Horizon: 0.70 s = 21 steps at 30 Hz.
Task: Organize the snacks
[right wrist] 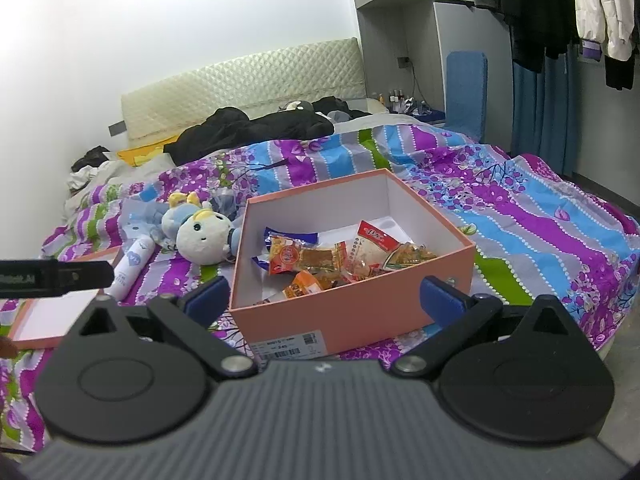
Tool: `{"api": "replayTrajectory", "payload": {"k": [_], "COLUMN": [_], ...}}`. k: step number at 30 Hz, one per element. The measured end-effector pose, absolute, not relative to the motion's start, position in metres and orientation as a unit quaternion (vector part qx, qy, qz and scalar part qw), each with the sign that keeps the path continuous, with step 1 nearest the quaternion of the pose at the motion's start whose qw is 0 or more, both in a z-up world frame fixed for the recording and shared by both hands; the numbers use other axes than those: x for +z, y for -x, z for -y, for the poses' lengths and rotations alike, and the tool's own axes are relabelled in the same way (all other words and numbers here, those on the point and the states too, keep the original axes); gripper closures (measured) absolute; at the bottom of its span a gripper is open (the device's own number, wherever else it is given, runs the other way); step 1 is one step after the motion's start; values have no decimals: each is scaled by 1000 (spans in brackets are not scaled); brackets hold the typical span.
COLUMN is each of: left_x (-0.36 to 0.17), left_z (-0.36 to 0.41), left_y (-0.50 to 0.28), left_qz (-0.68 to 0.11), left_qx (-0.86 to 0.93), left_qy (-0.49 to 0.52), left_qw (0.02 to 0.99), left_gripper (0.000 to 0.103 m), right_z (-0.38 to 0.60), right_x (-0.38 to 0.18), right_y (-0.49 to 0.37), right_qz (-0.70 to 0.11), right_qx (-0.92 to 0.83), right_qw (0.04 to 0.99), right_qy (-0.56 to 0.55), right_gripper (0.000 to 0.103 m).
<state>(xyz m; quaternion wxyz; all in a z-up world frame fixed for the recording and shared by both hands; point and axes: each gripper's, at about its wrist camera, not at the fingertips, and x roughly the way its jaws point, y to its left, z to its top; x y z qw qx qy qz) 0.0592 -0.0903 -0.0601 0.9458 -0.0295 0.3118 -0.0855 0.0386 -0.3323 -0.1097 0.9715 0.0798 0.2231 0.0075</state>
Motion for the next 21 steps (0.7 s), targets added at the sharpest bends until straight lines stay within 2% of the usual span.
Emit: {"api": "replayTrajectory", "payload": {"k": [21], "left_x": [-58], "left_z": [89], "left_y": [-59], "left_qz": [-312], "left_qx": [-91], "left_qy": [30], "left_qw": [945], "left_gripper": [3], "right_z": [329], "right_x": [-106], "right_y": [-40], "right_qz": [-219], "right_qx": [6], "right_qw": [972], "right_qy": [-79], "right_gripper": [0]}}
